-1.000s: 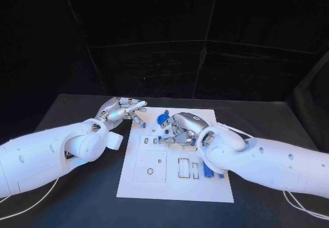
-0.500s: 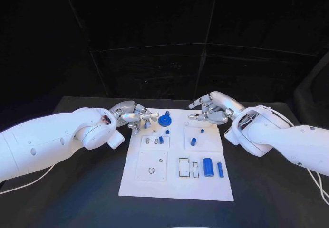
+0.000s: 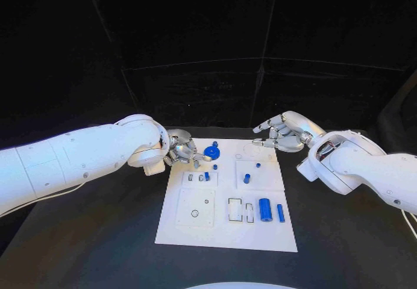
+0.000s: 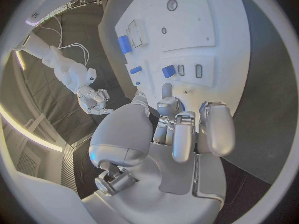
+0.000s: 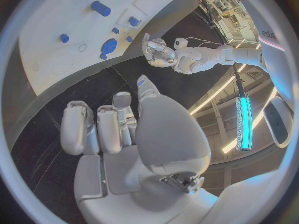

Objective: Assemble the parts on the task board

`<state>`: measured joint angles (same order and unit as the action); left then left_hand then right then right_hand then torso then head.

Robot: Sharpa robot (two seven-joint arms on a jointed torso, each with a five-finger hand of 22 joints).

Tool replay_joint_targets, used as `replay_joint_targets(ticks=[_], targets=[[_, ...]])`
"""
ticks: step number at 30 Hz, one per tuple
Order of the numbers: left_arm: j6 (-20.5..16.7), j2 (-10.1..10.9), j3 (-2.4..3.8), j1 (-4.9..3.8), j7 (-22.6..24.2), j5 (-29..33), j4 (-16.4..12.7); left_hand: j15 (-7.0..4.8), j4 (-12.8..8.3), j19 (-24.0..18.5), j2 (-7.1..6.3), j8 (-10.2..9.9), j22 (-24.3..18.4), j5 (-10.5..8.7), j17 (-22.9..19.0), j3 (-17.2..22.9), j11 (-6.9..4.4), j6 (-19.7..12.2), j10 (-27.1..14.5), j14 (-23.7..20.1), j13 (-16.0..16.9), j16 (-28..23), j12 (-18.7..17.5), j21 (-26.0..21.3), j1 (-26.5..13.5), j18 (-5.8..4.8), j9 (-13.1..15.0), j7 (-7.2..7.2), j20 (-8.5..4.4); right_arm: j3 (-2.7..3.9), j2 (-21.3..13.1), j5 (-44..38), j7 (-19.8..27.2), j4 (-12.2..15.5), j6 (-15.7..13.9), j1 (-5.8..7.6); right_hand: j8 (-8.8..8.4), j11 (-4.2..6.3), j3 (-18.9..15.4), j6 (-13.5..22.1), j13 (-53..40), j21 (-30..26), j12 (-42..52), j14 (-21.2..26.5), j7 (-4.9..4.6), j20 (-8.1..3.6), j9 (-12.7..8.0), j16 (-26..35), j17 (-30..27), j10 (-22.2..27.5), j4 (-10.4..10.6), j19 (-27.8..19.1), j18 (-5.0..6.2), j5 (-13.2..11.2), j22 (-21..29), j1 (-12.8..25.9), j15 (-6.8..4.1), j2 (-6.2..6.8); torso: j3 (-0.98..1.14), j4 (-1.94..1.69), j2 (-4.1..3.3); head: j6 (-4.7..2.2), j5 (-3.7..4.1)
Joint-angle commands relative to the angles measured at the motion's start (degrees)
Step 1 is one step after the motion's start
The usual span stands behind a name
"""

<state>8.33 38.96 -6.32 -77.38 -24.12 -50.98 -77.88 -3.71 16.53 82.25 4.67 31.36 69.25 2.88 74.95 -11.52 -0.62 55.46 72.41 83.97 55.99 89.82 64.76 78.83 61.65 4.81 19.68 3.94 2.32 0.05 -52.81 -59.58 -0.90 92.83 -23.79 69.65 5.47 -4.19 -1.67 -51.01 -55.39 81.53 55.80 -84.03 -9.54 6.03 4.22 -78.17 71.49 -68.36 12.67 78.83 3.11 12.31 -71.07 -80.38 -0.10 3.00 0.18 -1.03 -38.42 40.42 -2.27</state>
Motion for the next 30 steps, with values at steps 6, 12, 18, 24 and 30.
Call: replay_joint_targets(ticks=[6, 12, 18, 24, 30], targets=[[2.4, -3.5, -0.55, -0.50, -8.6, -5.6, 2.7, -0.91, 0.0, 0.7, 0.62, 3.6, 2.0, -0.22, 15.1, -3.1, -0.45, -0.6, 1.7, 6.0, 4.2, 0.2, 3.5, 1.2, -0.9, -1.19, 3.3, -0.99, -0.69, 0.04, 0.1, 1.2, -0.3, -0.3, 1.7, 0.14, 0.49, 0.18, -0.5, -0.2, 0.3, -0.6, -0.4, -1.7, 0.39, -0.12, 0.1, 0.6, -0.4, 0.2, -0.2, -0.4, 1.04, 1.2, 0.4, -0.6, -0.30, -0.24, 0.21, 0.09, 0.19, 0.25, -0.41], [3.6, -5.5, -0.90, -0.59, -9.4, -5.7, 4.4, -1.05, 0.0, 0.9, 1.18, 4.9, 2.5, -0.22, 15.1, -4.3, -0.61, -1.3, 1.8, 6.0, 5.1, 0.2, 4.1, 1.5, -1.0, -1.28, 4.8, -1.18, -0.88, 0.04, 0.4, 1.2, -0.4, -0.5, 1.9, 0.14, 0.70, 0.26, -1.1, -0.1, 0.6, -0.8, -0.6, -1.8, 0.45, -0.22, 0.0, 0.9, -0.6, 0.2, -0.3, -0.4, 1.06, 2.9, 0.6, -1.0, -0.39, -0.50, 0.13, 0.13, 0.07, 0.46, -0.41], [6.1, -7.4, -1.01, -0.61, -10.0, -5.7, 6.0, -1.04, -0.2, 0.8, 1.42, 5.2, 2.3, -0.20, 15.1, -4.5, -0.58, -1.8, 1.5, 6.0, 4.8, 0.2, 3.9, 1.4, -0.7, -1.24, 5.2, -1.13, -0.88, 0.04, 0.7, 1.2, -0.6, -0.8, 2.1, 0.15, 0.87, 0.31, -1.6, 0.0, 0.9, -1.0, -0.9, -1.8, 0.48, -0.29, 0.0, 1.1, -0.7, 0.2, -0.4, -0.5, 1.11, 4.7, 0.9, -1.3, -0.44, -0.73, 0.07, 0.14, 0.04, 0.85, -0.39], [7.5, -9.0, -1.30, -0.59, -10.4, -5.7, 7.5, -0.93, -0.4, 0.6, 1.91, 5.4, 2.1, -0.16, 15.1, -4.6, -0.45, -2.5, 1.2, 6.0, 4.7, 0.2, 3.7, 1.2, 0.0, -1.19, 5.7, -0.99, -0.81, 0.04, 1.0, 1.2, -0.7, -1.0, 2.2, 0.15, 0.94, 0.32, -1.7, 0.0, 1.0, -1.1, -1.0, -1.8, 0.49, -0.31, 0.0, 1.2, -0.8, 0.2, -0.4, -0.6, 1.13, 5.4, 1.0, -1.5, -0.46, -0.83, 0.02, 0.09, 0.04, 1.06, -0.28], [8.2, -10.0, -1.56, -0.55, -10.5, -5.7, 8.4, -0.92, -0.4, 0.7, 1.97, 5.5, 2.3, -0.17, 15.1, -4.6, -0.43, -2.5, 1.2, 6.0, 4.7, 0.2, 3.7, 1.3, 0.1, -1.22, 5.7, -0.98, -0.80, 0.04, 1.2, 1.1, -0.7, -1.3, 2.3, 0.15, 0.96, 0.32, -1.8, 0.0, 1.1, -1.2, -1.1, -1.8, 0.49, -0.32, 0.0, 1.3, -0.8, 0.3, -0.4, -0.7, 1.16, 5.7, 1.2, -1.6, -0.47, -0.85, 0.01, 0.01, 0.06, 1.25, -0.18]])
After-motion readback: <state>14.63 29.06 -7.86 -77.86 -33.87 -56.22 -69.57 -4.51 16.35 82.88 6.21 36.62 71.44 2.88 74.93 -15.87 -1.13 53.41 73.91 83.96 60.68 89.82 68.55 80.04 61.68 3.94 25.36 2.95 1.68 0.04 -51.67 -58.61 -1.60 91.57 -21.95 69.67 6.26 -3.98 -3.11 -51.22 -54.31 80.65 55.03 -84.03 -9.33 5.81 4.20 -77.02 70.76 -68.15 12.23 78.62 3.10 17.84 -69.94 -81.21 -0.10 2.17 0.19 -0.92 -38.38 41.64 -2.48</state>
